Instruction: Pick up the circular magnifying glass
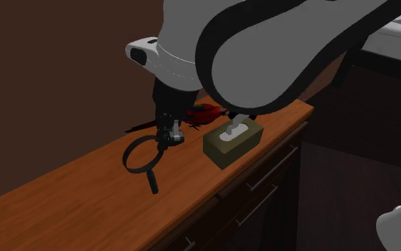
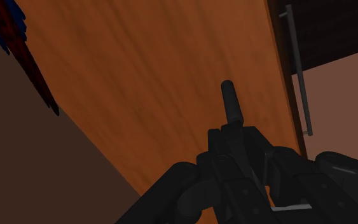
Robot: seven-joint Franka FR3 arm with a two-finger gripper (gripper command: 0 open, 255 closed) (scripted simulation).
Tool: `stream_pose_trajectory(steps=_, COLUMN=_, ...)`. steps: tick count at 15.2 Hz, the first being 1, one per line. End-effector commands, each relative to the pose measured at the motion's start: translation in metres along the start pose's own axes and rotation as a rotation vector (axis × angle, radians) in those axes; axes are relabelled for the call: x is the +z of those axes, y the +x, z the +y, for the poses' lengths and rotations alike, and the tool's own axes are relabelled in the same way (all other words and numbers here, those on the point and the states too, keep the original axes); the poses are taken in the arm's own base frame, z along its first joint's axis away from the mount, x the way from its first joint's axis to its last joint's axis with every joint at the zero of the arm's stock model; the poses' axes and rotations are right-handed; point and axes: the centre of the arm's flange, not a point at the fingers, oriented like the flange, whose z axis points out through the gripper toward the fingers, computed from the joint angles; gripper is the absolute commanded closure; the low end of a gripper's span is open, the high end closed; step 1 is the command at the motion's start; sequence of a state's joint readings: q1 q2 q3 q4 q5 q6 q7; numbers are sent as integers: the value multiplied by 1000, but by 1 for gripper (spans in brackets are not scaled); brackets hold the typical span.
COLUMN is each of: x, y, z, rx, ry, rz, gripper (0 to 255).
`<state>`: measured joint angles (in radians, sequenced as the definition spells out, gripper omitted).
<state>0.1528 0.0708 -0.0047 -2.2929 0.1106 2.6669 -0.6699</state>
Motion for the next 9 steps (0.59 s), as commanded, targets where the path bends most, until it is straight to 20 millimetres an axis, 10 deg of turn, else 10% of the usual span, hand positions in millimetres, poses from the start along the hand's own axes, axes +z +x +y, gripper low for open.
stream_pose_trajectory(steps=1, x=-11, y=3, z=2, rx=0, ry=0, rz=0, gripper=255)
stream_pose_trajectory(steps=9, x=-41, y=12, z=6, rx=0, ry=0, rz=0, gripper=255)
